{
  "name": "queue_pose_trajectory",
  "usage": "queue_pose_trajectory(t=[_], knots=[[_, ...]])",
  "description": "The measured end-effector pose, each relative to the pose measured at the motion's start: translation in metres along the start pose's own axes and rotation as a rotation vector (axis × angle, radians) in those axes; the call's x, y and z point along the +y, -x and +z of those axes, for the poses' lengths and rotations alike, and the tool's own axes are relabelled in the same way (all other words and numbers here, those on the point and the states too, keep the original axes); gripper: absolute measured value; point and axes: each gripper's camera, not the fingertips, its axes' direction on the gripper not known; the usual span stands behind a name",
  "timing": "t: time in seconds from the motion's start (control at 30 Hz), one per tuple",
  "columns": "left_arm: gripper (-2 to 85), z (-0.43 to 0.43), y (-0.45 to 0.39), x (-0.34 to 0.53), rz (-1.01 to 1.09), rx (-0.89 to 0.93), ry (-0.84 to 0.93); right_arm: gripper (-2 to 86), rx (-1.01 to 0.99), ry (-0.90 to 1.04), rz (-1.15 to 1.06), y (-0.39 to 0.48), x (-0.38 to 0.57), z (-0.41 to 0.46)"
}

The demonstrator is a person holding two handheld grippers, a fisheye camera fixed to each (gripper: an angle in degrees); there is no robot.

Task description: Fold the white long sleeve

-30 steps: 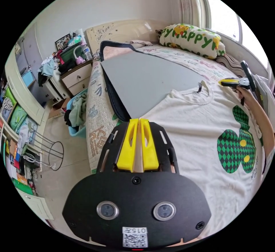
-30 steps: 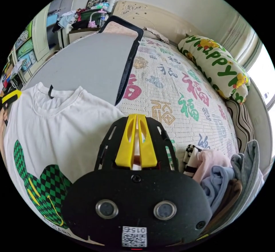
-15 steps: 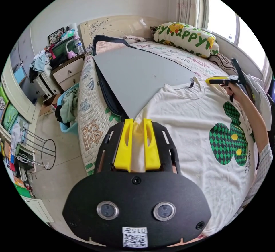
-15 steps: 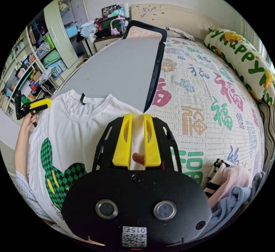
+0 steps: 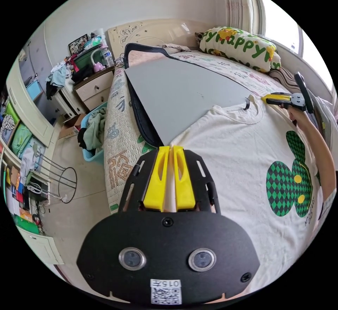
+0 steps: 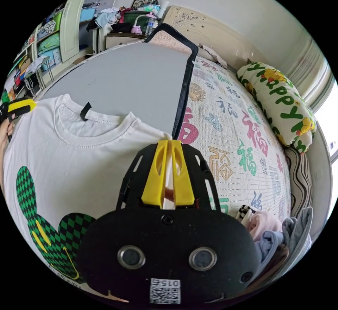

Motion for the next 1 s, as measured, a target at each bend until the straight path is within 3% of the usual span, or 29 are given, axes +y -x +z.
queue_pose_trajectory(t=[0.27,0.47,0.63,0.77,0.83,1.0], knots=[[1.8,-0.115,0.012,0.062,-0.028,-0.164,-0.207,7.9,-0.176,-0.175,-0.032,-0.014,0.088,-0.145],[4.0,-0.180,0.014,0.181,0.020,0.181,-0.196,8.5,-0.404,-0.200,-0.163,0.019,0.255,-0.237],[5.7,-0.196,-0.031,0.295,0.193,0.453,-0.050,10.1,-0.318,-0.182,-0.196,0.041,0.401,-0.271],[6.8,-0.197,-0.037,0.348,0.177,0.450,0.008,10.9,-0.212,-0.163,-0.051,0.016,0.460,-0.279],[7.3,-0.192,-0.030,0.370,0.110,0.475,-0.027,10.4,-0.304,-0.249,0.142,-0.013,0.496,-0.279],[6.9,-0.173,-0.007,0.374,0.040,0.531,-0.042,9.0,-0.489,-0.176,0.231,-0.044,0.529,-0.257]])
